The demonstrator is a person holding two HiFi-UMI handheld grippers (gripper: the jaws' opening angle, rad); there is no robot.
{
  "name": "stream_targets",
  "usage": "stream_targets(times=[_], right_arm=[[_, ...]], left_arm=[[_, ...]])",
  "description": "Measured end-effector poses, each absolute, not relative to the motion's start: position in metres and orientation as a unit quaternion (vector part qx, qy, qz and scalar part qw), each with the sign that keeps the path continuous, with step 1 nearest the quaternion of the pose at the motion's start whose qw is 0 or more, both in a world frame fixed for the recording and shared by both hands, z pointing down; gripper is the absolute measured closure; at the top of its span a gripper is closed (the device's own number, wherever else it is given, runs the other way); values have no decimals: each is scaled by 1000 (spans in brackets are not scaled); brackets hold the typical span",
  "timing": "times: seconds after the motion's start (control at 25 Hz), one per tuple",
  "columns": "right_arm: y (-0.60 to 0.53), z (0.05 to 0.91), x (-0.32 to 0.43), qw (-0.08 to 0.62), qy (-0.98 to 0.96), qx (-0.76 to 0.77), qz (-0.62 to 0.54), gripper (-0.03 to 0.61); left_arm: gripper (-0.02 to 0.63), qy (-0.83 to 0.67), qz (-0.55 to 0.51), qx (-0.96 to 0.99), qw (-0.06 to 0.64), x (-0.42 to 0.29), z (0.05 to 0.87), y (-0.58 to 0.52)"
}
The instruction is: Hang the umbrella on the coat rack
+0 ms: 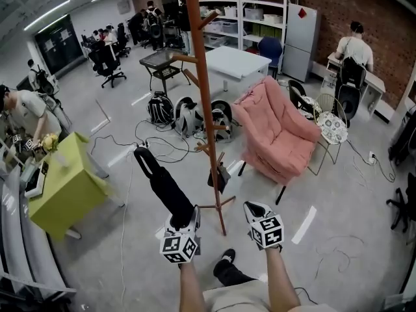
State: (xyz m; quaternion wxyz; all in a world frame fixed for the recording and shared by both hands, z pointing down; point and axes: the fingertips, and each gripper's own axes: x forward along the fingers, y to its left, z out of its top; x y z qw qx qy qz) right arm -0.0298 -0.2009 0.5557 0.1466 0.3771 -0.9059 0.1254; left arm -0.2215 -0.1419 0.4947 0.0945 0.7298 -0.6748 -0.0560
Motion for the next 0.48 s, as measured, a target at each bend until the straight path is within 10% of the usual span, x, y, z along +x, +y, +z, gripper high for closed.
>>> stream_targets(times=[0.48], right_arm=[[-234, 570, -83, 135, -904, 370, 164, 574]], left_arm=[[351, -649, -2, 751, 125, -234, 530, -171]])
